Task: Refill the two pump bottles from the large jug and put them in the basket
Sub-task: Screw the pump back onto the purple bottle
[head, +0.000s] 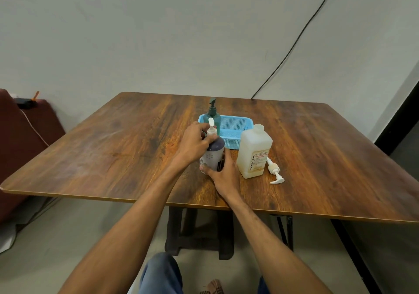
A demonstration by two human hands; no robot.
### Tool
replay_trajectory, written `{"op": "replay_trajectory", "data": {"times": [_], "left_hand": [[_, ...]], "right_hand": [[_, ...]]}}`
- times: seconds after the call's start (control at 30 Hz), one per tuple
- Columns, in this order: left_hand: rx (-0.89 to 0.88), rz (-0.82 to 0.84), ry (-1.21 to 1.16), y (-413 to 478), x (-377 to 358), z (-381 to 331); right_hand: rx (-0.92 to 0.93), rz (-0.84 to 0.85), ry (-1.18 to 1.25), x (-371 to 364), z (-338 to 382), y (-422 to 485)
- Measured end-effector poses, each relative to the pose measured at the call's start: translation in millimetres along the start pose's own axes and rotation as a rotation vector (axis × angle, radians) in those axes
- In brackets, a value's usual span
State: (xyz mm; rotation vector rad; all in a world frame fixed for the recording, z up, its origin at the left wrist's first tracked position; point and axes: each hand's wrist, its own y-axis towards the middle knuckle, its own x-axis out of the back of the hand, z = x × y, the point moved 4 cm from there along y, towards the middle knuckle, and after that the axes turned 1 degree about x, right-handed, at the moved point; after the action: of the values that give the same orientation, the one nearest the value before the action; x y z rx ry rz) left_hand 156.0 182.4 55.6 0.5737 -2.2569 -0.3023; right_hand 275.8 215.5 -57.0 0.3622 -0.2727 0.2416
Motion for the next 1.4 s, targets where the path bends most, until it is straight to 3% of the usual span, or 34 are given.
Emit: {"op": "replay_trajectory", "data": {"times": [0.17, 0.43, 0.73, 0.93, 1.07, 1.27, 1.4], "left_hand": [[-0.031, 0.066, -0.003, -1.2, 2.8, 0.1], [-0.027, -0.191, -0.096, -9.1, 6.6, -2.1], [0.02, -0.231, -0.07, -7.9, 9.8, -8.9], [0.019, -0.095, -0.072, -3.8, 8.3, -4.3], [0.063, 0.065, -0.286, -7.8, 7.0, 4.5], [0.108, -0.205, -0.37, -20.0, 5.5, 0.8], [0.04, -0.209, -0.301, -19.5, 2.7, -2.3]], "right_hand": [[-0.015, 0.006, -0.012, -0.6, -0.3, -0.3], [-0.025, 0.002, -0.014, -0.5, 1.1, -0.4], [-0.029, 0.003, -0.006, 0.5, 2.5, -2.3], [-0.032, 0.001, -0.012, 0.3, 3.0, -1.7], [-0.037, 0.003, -0.014, -0.1, 2.4, -1.6], [-0.041, 0.002, -0.003, 1.4, 3.2, -1.4], [-0.037, 0.0, -0.008, 0.0, 2.6, -0.8]]}}
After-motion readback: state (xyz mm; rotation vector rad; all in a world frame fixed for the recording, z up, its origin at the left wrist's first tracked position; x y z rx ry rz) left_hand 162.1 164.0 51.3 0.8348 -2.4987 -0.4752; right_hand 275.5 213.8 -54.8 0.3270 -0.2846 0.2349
